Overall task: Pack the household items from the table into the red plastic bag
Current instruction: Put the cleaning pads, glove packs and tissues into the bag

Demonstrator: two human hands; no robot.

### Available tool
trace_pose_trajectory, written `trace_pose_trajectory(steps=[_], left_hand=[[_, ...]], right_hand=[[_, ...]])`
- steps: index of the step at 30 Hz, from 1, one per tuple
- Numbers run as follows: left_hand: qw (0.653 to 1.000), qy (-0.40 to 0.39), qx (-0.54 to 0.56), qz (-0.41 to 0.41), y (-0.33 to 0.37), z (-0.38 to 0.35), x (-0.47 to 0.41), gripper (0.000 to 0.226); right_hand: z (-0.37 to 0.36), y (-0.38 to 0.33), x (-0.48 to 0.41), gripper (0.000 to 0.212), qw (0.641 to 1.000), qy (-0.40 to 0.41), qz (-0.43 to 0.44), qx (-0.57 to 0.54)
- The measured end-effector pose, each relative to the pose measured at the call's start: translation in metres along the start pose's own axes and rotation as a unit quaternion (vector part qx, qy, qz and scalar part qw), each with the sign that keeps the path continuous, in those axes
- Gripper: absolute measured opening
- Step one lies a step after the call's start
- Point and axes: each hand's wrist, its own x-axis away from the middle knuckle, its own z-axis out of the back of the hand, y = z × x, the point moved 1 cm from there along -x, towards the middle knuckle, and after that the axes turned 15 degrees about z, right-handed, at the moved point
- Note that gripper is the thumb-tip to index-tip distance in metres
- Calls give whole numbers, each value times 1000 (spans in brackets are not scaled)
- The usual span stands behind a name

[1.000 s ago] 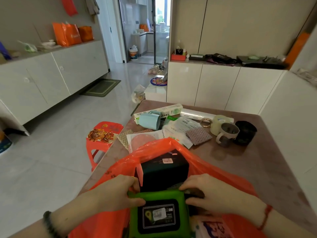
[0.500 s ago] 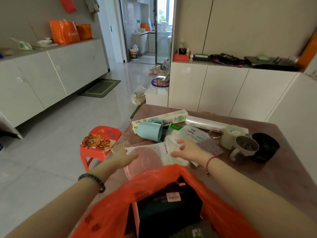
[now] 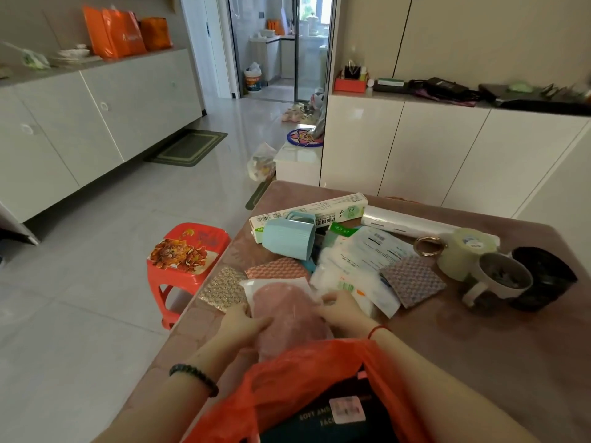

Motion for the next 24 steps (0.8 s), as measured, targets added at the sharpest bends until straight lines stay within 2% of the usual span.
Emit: trace_pose_trajectory(steps=[2, 4, 6, 8, 9, 10, 11, 12, 14, 16, 18, 20, 23, 24], left_hand=[[998, -19, 46, -47, 4, 4, 6, 18], [987, -46, 124, -89, 8, 13, 13, 21], [969, -53, 217, -101, 9, 29, 15, 38], [933, -59, 337, -110, 11, 48, 14, 23], [909, -67, 396, -110, 12, 57, 13, 22], [885, -71, 450, -100, 12, 66, 10, 24], [861, -73, 497, -84, 11, 73, 8, 27], [839, -76, 534, -67, 10, 78, 5, 31], [812, -89, 576, -44, 6, 80, 2, 33], [802, -98, 588, -30, 4, 77, 0, 25], [796, -112, 594, -28, 1, 72, -1, 14], [788, -122, 603, -26, 0, 65, -2, 15], [789, -139, 598, -18, 2, 57, -2, 14], [792, -144, 593, -19, 3, 54, -2, 15]], right_hand=[[6, -2, 3, 17, 999, 16, 33, -12], [18, -12, 5, 25, 996, 33, 54, -58], [33, -23, 5, 33, 980, 48, 20, -191], [43, -33, 3, 31, 959, 47, 11, -278], [45, -37, 3, 31, 968, 40, 36, -244], [45, -38, 1, 38, 984, 24, 74, -158], [41, -39, -1, 51, 992, -5, 119, -49], [36, -38, -4, 66, 984, -42, 160, 68], [23, -28, -13, 89, 937, -100, 211, 260], [14, -13, -23, 99, 893, -111, 214, 380], [11, 1, -31, 103, 891, -112, 173, 406], [9, 10, -31, 100, 897, -89, 155, 404], [19, 17, -30, 70, 908, 30, 196, 369], [25, 21, -31, 66, 906, 79, 200, 364]])
